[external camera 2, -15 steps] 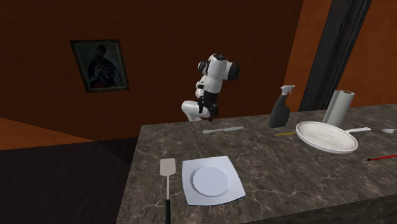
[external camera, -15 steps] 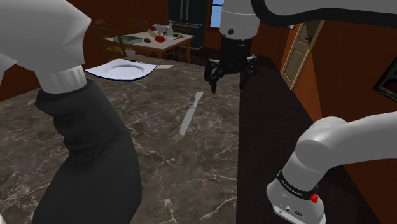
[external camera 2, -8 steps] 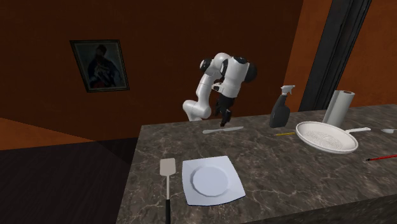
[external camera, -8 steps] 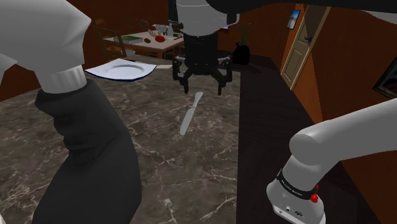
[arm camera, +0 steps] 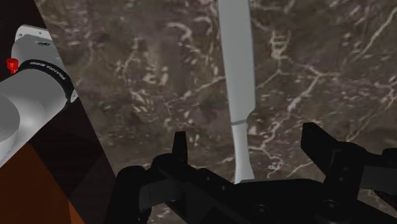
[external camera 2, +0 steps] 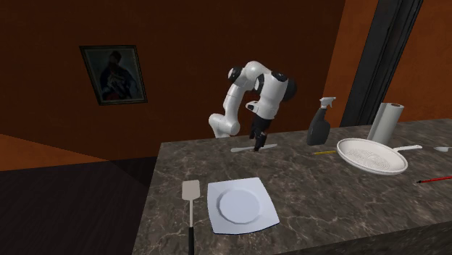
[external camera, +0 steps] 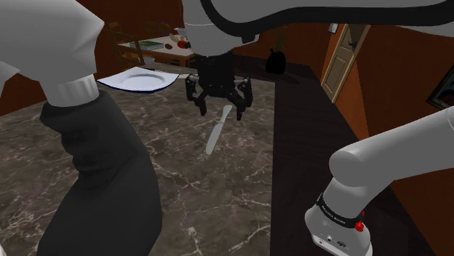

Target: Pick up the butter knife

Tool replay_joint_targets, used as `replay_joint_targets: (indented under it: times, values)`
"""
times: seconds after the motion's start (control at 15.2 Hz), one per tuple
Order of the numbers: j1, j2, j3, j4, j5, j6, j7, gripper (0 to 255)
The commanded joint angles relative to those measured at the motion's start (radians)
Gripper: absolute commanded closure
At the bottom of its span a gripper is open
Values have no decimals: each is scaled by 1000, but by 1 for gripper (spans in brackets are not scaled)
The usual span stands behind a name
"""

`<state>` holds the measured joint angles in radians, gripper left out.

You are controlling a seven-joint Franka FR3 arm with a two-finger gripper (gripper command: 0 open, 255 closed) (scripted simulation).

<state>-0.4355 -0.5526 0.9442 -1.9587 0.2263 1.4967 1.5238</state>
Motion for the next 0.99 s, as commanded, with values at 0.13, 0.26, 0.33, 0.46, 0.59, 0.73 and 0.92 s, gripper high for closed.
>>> replay_joint_targets:
  times: [0.13, 0.26, 0.33, 0.46, 0.59, 0.73, 0.92]
  values:
    - [4, -6, 7, -36, 8, 32, 2, 0]
    - [5, -6, 6, -37, 8, 33, 1, 255]
    - [3, -5, 7, -36, 7, 33, 1, 255]
    - [4, -7, 5, -35, 7, 30, 0, 255]
    - [4, -6, 4, -35, 7, 30, 0, 255]
    - [3, -5, 5, -35, 6, 31, 0, 255]
    - [1, -1, 2, -8, 1, 7, 2, 255]
